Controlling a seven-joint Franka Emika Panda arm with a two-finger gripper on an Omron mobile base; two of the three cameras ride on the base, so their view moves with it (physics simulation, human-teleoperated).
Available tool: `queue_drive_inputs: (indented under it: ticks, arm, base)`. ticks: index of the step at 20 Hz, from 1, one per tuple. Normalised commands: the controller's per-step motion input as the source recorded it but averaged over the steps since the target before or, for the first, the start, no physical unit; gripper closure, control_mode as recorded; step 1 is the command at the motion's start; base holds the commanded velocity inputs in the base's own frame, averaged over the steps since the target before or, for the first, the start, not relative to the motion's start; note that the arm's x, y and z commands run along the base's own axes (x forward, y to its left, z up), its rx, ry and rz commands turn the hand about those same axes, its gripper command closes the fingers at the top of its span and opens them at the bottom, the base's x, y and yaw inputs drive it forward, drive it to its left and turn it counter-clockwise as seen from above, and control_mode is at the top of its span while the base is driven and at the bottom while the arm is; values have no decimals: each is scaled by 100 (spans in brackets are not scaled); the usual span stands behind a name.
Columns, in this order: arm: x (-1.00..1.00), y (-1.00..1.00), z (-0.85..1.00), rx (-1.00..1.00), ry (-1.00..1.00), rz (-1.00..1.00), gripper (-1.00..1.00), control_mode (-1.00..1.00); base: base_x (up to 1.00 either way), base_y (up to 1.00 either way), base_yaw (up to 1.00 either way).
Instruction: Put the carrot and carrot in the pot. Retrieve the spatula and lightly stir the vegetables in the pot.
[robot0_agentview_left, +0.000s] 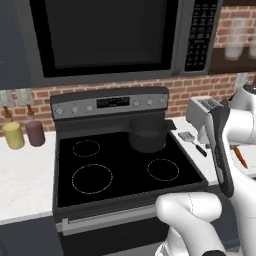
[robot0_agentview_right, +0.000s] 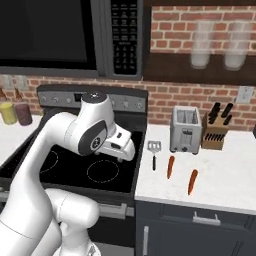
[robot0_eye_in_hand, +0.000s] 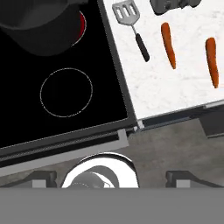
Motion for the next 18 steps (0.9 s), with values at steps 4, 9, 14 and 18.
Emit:
queue_drive_inputs:
  ticks: [4, 9, 14, 18]
  arm:
    - [0, 0, 0, 0, 0, 0, -100, 100]
    - [0, 0, 0, 0, 0, 0, -100, 100]
    - [0, 0, 0, 0, 0, 0, -100, 100]
    - [0, 0, 0, 0, 0, 0, -100, 100]
  base:
    - [-16, -100, 0]
    - [0, -71, 3]
    - [26, -7, 12]
    - [52, -10, 14]
